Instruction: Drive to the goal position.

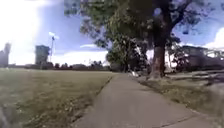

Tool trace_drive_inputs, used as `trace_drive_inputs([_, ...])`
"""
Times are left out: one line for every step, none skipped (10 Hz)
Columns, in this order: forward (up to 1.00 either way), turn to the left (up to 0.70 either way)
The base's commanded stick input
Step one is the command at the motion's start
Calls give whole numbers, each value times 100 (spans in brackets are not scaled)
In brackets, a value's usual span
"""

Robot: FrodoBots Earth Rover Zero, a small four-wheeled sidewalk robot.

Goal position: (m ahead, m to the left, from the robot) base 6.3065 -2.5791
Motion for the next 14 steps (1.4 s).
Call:
trace_drive_inputs([100, -14])
trace_drive_inputs([100, -15])
trace_drive_inputs([100, -4])
trace_drive_inputs([100, 0])
trace_drive_inputs([100, 0])
trace_drive_inputs([100, 0])
trace_drive_inputs([100, 0])
trace_drive_inputs([100, 0])
trace_drive_inputs([100, 0])
trace_drive_inputs([100, 0])
trace_drive_inputs([100, 0])
trace_drive_inputs([100, 0])
trace_drive_inputs([100, 0])
trace_drive_inputs([100, 0])
